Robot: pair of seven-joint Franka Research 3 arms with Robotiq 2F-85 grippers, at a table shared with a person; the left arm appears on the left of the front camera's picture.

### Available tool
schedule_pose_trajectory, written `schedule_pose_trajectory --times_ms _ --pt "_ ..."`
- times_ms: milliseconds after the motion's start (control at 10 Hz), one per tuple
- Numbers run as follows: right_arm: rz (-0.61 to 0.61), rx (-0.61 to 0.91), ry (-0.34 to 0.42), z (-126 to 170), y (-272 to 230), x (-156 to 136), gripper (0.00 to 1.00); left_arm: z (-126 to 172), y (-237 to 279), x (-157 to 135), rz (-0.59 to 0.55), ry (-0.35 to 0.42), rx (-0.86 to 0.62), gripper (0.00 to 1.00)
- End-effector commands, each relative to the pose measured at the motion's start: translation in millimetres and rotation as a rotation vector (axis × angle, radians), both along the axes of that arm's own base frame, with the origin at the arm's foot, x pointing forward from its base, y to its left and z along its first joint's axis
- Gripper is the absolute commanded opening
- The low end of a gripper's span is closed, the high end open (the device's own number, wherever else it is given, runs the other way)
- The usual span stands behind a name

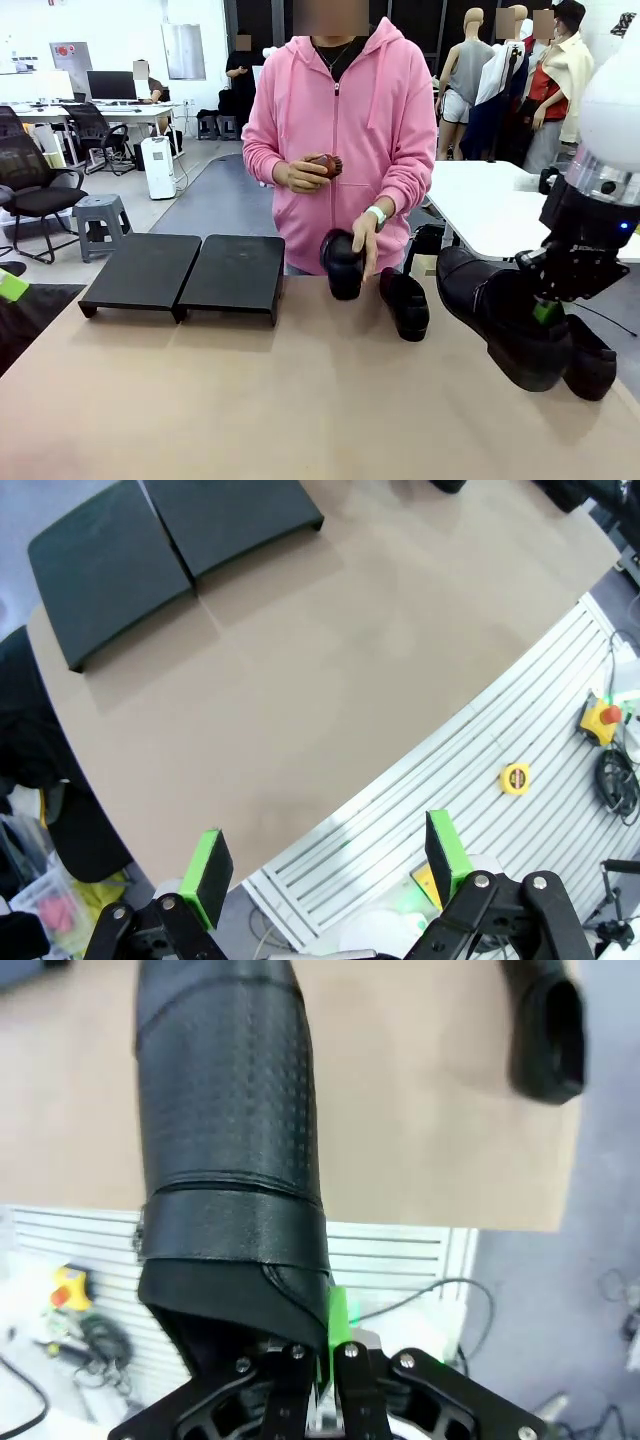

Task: Organize the shoes by placing them on the stand.
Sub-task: Pick up one Shoe and place it in the middle of the table.

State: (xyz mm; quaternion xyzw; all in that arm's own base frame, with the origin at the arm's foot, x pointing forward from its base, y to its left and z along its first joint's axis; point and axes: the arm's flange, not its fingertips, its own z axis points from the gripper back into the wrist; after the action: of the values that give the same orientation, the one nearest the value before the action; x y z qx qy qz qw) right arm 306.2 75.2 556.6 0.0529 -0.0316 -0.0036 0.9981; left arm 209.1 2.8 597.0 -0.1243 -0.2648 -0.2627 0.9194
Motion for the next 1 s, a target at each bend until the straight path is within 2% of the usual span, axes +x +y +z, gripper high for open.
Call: schedule_pose_trajectory --times_ms 0,100,200,300,400,600,700,900 --pt "-0.188 0.121 0.047 8 -102 -2 0.00 0 2 0 -0.013 -0.002 -0.010 1.00" --pt "-0.342 0.180 0.045 7 -141 -22 0.00 0 2 0 -0.013 -0.002 -0.010 1.00" --pt "-0.444 0.232 0.013 3 -167 -44 0.00 0 2 0 -0.013 -0.002 -0.010 1.00" --pt "-0.475 0.282 -0.024 -3 -180 -54 0.00 0 2 0 -0.013 -0.002 -0.010 1.00" --pt "-0.487 0.304 -0.020 -14 -171 -60 0.00 0 2 0 -0.013 -0.002 -0.010 1.00" --pt "-0.440 0.315 -0.063 -9 -155 -57 0.00 0 2 0 -0.013 -0.002 -0.010 1.00" --pt "-0.402 0.310 -0.101 -1 -118 -57 0.00 0 2 0 -0.013 -0.002 -0.010 1.00" --pt "-0.183 0.270 -0.136 16 -5 -46 0.00 0 2 0 -0.013 -0.002 -0.010 1.00"
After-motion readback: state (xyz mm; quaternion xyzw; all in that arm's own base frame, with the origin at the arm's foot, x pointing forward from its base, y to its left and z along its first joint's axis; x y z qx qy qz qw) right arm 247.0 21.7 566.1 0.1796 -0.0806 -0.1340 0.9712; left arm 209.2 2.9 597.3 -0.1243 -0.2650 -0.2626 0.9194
